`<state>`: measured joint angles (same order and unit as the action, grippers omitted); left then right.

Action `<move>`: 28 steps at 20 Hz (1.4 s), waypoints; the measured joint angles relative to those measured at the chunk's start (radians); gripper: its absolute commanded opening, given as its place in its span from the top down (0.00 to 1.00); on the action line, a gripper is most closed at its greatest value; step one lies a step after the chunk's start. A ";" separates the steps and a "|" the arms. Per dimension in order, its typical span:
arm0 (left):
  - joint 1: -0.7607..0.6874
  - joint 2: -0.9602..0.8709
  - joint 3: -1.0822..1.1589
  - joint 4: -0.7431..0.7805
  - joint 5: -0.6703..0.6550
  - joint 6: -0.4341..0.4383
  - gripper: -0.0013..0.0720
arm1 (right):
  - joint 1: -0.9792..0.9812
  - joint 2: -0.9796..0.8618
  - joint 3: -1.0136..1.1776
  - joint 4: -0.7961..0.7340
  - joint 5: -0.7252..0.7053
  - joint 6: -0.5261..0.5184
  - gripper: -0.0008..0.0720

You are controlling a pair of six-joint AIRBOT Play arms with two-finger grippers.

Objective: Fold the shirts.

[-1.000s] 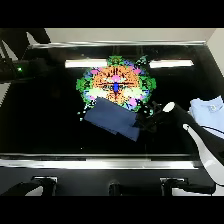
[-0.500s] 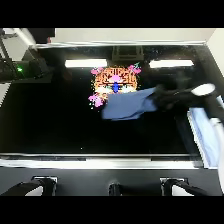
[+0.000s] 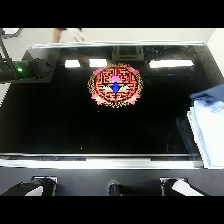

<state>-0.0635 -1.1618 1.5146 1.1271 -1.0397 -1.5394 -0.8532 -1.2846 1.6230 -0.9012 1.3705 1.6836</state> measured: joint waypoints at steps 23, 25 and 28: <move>0.000 -0.006 0.000 0.000 0.010 0.050 0.95 | -0.309 0.014 -0.285 -0.617 0.359 0.024 0.92; 0.000 -0.006 0.000 0.000 0.010 0.048 0.95 | -0.309 0.013 -0.335 -0.639 0.326 0.022 0.16; 0.000 -0.007 0.003 0.000 0.010 0.048 0.95 | -0.311 0.013 -0.356 -0.647 0.277 -0.004 0.17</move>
<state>-0.0635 -1.1687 1.5177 1.1267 -1.0298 -1.4918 -1.1637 -1.2716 1.2671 -1.5482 1.6470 1.6794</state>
